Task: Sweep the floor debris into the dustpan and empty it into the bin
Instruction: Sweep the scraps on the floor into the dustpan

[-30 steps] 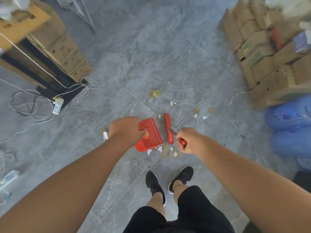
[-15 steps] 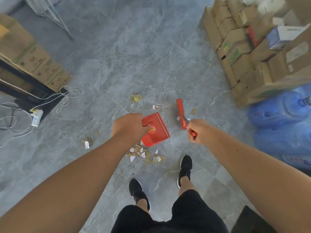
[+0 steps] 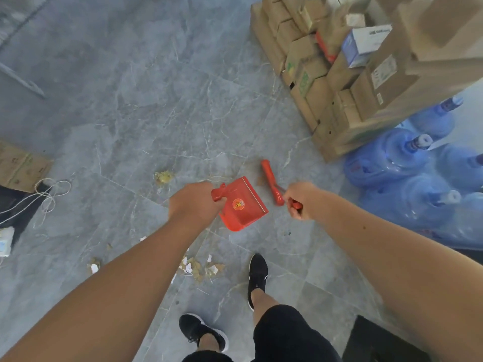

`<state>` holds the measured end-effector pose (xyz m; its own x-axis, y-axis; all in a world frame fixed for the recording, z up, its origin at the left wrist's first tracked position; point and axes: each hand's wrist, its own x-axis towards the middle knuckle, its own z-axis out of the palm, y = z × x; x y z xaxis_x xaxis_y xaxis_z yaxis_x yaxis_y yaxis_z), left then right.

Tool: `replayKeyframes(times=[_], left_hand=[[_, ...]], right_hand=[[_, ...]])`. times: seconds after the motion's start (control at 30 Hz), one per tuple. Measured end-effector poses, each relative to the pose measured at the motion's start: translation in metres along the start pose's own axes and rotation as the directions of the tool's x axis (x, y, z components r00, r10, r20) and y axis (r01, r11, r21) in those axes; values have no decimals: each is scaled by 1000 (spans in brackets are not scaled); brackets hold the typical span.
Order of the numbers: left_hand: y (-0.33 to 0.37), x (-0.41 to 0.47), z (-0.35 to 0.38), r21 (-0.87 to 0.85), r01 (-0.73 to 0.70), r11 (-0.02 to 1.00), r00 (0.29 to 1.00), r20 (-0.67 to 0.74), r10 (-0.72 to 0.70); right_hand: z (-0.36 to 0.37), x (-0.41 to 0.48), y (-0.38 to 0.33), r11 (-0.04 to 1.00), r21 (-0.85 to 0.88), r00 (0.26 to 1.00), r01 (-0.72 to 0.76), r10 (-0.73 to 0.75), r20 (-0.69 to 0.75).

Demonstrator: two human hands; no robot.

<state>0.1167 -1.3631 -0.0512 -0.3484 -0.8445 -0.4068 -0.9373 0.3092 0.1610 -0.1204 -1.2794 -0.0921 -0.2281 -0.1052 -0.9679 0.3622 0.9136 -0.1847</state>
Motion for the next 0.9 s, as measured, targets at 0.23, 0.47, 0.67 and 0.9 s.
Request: replayKeyframes(times=[0.23,0.47,0.67,0.9], left_hand=[[21,10,9,-28,-4,1000,1000,-3,4],[-16,-9,13,-109,110,988,994,37,-107],[-67,-31,18,-192,216,957,976,48,-211],[-142,-80,27,-209,310,928,951,90,-297]], right_hand=[[-9,15,-15,997,-80,996,-20,13,-88],[47,10,-7,980,-191,998,57,-60,-10],[119,-9,11,957,-268,994,107,-99,43],[209,-30,36,927,-345,988,147,-118,103]])
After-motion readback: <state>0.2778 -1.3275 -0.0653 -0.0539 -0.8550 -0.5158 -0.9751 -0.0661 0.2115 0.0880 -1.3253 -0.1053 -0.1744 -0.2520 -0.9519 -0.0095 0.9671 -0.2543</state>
